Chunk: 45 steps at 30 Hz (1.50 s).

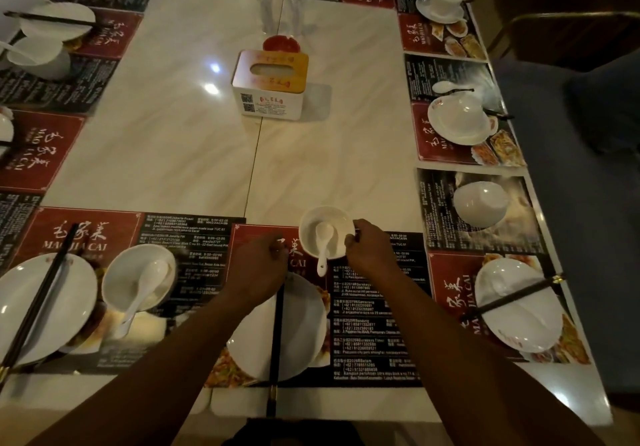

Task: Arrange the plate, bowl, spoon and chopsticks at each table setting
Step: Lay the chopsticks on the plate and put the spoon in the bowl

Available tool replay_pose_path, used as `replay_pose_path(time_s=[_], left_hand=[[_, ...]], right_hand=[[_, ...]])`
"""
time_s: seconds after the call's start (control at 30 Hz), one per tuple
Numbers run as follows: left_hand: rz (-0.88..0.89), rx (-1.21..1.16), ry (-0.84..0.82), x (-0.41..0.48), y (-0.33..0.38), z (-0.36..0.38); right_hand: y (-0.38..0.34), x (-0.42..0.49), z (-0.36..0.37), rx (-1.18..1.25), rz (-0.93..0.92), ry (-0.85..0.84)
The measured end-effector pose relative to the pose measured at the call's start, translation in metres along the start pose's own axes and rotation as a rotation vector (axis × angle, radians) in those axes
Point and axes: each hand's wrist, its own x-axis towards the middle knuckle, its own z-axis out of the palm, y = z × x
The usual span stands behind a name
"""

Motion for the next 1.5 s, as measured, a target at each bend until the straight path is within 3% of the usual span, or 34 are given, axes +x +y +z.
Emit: replay_pose_path(time_s=[0.3,0.47,1.23,1.5], left_hand=[[-0.049,-0.230,-0.129,-0.036,0.034,0.052],[-0.160,-0.313,-0.195,-0.059,0.029,0.080],[-0.155,-0.259,-0.098,-0.089,0.022,0.100],[-0.166,-0.271,-0.087,-0.090,0.021,0.098]], right_hand=[[0.046,-0.050,-0.045,0.034,0.033,-0.012],[0.071,-0.087,-0.053,0.033,0.010,-0.042],[0.094,-0.103,-0.042,0.099,-0.028,-0.107],[0.092,-0.110,-0.046,0.141,0.083,-0.093]])
